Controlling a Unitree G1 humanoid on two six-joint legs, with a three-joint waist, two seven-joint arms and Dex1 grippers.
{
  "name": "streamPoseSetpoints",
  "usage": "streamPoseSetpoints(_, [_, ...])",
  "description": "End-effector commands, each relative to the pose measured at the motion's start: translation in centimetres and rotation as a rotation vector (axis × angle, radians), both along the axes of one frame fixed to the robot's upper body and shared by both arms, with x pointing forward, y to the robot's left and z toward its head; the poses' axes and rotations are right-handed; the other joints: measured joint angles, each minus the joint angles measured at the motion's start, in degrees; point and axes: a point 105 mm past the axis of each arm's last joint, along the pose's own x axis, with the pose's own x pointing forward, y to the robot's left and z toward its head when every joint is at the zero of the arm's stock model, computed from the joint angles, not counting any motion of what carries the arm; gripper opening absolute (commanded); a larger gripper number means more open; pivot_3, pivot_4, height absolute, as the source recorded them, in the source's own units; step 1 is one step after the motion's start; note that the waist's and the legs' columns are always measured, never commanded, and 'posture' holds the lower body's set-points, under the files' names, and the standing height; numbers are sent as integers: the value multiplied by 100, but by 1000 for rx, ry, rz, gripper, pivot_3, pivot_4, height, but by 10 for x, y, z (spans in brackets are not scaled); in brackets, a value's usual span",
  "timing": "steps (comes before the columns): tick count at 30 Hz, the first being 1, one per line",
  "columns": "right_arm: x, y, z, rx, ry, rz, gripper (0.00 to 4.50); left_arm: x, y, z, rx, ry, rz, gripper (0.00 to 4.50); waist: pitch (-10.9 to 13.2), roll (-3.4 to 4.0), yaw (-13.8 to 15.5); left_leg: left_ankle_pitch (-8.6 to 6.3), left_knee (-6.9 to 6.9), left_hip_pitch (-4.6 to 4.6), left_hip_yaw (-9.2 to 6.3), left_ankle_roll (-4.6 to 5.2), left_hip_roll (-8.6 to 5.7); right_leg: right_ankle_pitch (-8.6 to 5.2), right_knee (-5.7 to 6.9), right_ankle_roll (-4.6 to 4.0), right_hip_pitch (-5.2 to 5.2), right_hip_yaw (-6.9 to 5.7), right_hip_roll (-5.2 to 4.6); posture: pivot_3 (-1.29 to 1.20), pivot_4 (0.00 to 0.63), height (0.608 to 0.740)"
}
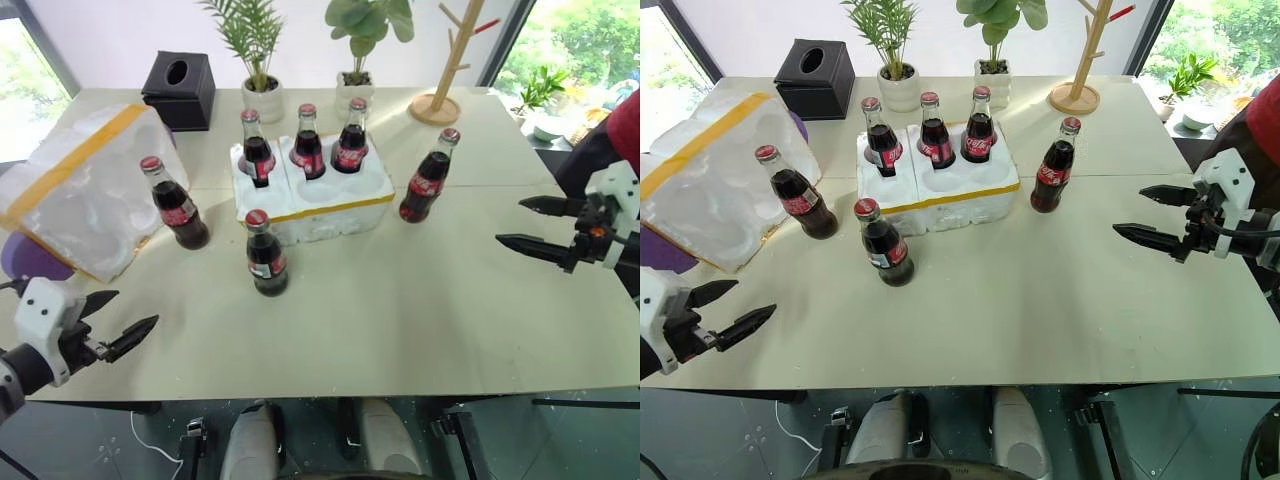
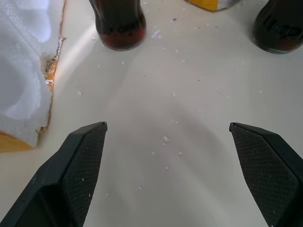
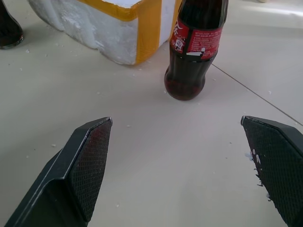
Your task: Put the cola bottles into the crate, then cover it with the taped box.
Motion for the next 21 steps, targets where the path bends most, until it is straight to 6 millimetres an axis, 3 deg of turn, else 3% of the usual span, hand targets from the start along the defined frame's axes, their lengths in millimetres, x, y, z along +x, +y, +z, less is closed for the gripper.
streamPoseSetpoints(1, [2,0,11,-4,-48,12,4500,-3,-1,5,62,-18,-19,4344,0,0,0,0,0,0,0,0,0,0,0,0,0,0,0,0,150,740])
streamPoseSetpoints(11, [8,5,8,1,-67,27,4500,-1,-4,3,29,-40,8,4344,0,0,1,0,0,0,1,0,0,0,1,0,0,0,1,0,150,740])
streamPoseSetpoints(15, [5,7,10,26,-38,48,4500,4,-5,11,23,-71,-1,4344,0,0,9,0,0,0,1,0,-1,0,2,0,1,0,0,0,150,740])
streamPoseSetpoints(18, [-3,20,24,52,-42,112,4500,15,-2,25,25,-133,17,4344,0,1,10,0,0,0,1,0,-1,0,3,0,2,0,1,0,150,740])
streamPoseSetpoints(21, [-25,48,45,111,-12,258,4500,31,-3,34,10,-192,19,4344,4,12,17,0,0,1,0,0,-1,1,7,1,1,1,1,0,150,740])
